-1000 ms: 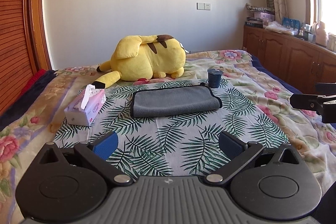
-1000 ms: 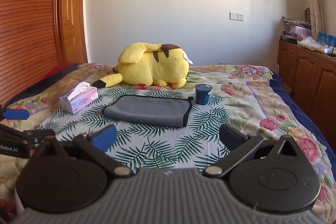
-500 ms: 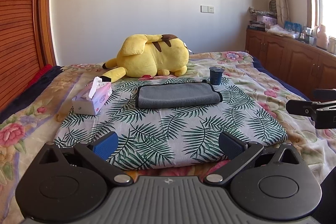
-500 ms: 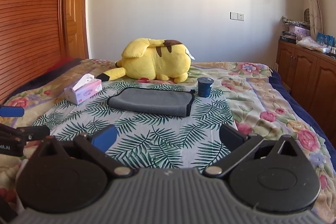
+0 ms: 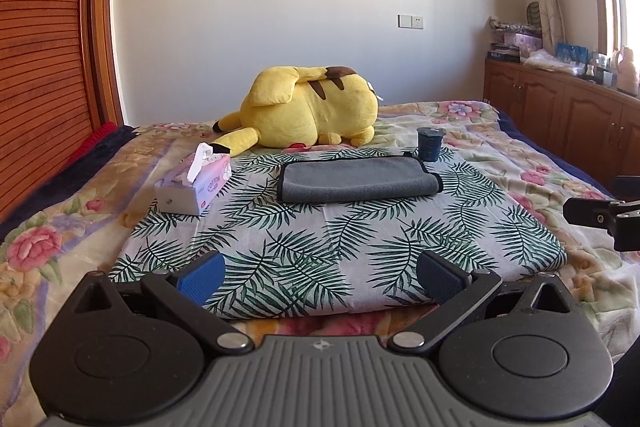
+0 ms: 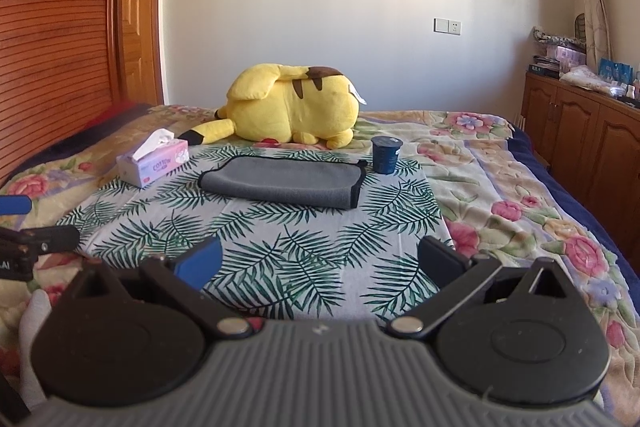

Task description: Fold towel

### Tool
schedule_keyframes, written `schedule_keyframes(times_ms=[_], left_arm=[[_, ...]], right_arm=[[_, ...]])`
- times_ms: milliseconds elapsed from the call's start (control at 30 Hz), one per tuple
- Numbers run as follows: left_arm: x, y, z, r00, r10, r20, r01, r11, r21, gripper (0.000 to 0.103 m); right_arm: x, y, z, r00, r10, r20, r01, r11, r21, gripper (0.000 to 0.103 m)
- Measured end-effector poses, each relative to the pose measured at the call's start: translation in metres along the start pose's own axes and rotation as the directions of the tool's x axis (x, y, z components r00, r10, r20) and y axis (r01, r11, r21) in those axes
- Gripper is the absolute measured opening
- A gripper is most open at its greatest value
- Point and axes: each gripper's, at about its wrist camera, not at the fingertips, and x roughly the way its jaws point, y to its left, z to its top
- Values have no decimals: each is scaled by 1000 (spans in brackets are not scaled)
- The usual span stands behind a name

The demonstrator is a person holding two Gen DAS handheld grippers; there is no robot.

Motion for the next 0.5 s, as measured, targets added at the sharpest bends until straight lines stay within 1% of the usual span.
schedule_keyframes(times_ms=[133,367,500], left_arm=[[1,0,-1,1000,4,10,-4,1000,1,87],[-6,5,3,999,16,47,-15,999,-29,87],[-10,3,3,997,31,73,-30,999,-13,87]], right_arm=[[0,1,-1,1000,-7,6,7,1000,-4,103],[-3,-1,-2,999,-19,29,18,1000,9,103],[-4,-2,-1,999,-24,43,23,1000,13,103]])
